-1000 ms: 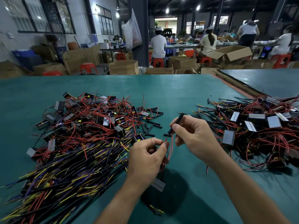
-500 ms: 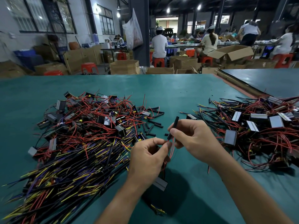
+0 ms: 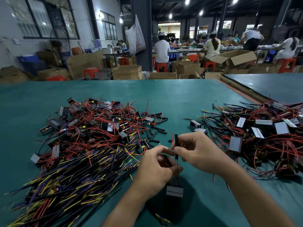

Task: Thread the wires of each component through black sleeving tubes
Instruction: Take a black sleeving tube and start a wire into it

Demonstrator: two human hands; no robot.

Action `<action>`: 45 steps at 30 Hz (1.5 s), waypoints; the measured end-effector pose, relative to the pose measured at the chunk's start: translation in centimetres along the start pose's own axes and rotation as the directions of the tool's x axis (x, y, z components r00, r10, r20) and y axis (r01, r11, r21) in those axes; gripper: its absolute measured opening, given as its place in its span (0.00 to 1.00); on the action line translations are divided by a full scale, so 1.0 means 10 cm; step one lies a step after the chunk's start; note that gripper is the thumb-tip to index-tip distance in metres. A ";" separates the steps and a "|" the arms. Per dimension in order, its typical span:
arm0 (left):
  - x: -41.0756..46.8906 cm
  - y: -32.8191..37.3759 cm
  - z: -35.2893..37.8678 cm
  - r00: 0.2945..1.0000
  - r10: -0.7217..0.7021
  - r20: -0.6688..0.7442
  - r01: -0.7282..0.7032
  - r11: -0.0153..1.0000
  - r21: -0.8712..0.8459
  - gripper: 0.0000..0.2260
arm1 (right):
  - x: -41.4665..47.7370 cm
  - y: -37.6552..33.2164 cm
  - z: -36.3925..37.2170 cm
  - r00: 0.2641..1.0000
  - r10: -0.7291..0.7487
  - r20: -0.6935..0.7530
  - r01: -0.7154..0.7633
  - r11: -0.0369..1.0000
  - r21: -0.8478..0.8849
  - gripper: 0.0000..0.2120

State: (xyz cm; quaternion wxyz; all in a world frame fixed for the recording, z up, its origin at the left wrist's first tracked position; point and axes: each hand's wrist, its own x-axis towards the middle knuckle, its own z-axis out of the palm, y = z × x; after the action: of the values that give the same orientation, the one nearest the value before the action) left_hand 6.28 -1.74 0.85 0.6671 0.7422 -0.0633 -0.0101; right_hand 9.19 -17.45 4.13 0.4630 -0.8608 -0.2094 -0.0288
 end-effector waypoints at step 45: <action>-0.02 -0.10 -0.01 0.991 0.084 0.101 -0.106 0.963 0.247 0.08 | -0.06 -0.06 -0.17 0.998 0.067 0.013 -0.068 0.993 0.093 0.06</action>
State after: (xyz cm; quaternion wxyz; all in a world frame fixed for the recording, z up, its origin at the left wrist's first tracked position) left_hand 6.21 -1.49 -0.18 0.5638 0.8157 -0.1296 -0.0034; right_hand 8.61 -18.77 5.48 0.5024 -0.8449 -0.1837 0.0010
